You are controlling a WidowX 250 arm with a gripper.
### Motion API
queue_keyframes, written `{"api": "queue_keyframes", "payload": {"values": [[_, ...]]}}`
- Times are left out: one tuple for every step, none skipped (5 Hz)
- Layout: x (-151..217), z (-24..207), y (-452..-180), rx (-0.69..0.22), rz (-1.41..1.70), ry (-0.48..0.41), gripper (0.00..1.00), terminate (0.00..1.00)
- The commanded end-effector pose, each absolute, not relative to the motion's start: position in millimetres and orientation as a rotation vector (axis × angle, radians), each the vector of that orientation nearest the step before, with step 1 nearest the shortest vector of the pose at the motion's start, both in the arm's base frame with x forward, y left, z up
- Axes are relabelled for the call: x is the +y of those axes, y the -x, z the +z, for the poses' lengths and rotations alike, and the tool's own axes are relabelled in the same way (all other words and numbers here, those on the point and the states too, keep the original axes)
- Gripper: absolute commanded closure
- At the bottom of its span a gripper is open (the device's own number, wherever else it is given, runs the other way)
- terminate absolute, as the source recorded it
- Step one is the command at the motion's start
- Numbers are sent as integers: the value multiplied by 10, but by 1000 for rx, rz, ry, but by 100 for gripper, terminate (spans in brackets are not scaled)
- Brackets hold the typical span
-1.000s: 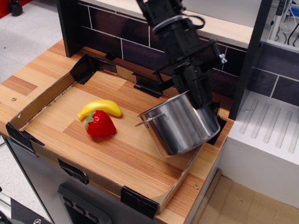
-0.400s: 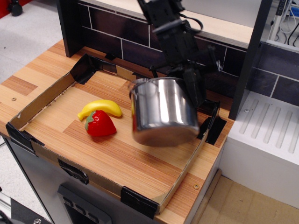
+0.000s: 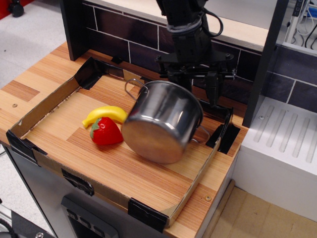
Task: Topple metal pot
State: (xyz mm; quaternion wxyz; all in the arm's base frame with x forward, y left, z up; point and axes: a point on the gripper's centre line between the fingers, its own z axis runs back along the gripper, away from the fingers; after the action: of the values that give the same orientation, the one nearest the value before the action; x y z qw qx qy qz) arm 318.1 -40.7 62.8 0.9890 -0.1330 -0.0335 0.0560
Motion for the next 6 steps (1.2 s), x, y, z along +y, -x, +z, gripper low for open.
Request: {"api": "queue_keyframes", "payload": {"values": [[-411, 954, -3144, -124, 129, 280, 0, 0], [-429, 986, -3140, -124, 146, 292, 0, 0], [-438, 1084, -3148, -137, 189, 297, 0, 0], [-370, 1362, -3122, -203, 281, 235, 0, 0], [-256, 1663, -3069, -216, 327, 204, 0, 0], [-256, 1663, -3069, -216, 327, 204, 0, 0]]}}
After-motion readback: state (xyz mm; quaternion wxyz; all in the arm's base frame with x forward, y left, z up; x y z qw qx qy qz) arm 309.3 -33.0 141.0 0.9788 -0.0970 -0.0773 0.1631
